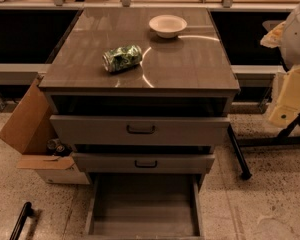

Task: Place green can into bottom drawer

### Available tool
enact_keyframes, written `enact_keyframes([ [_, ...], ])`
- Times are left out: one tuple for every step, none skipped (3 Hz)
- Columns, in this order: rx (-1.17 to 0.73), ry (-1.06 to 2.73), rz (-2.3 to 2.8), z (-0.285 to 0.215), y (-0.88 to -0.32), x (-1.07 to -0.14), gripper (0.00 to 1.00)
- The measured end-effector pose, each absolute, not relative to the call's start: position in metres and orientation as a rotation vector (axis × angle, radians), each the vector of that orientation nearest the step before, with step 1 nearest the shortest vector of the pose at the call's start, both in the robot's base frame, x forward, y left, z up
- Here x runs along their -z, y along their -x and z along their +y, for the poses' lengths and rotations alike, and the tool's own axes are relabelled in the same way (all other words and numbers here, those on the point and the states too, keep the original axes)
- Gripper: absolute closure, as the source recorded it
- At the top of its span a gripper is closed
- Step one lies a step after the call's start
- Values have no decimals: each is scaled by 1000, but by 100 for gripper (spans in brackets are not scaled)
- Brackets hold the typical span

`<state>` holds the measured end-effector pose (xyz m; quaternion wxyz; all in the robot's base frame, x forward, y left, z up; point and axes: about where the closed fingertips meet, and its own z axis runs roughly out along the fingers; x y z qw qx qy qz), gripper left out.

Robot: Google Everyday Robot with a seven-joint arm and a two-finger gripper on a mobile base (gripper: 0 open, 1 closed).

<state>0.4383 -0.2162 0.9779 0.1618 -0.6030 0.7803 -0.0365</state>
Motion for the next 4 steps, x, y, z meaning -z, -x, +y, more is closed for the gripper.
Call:
enact_keyframes([
  [104,1721,2227,-216,-438,-978,0],
  [31,1759,2137,-200,-466,-973,0],
  [-67,1819,2025,-174,-502,-961,0],
  [-172,1893,1933,-135,-540,-940,0],
])
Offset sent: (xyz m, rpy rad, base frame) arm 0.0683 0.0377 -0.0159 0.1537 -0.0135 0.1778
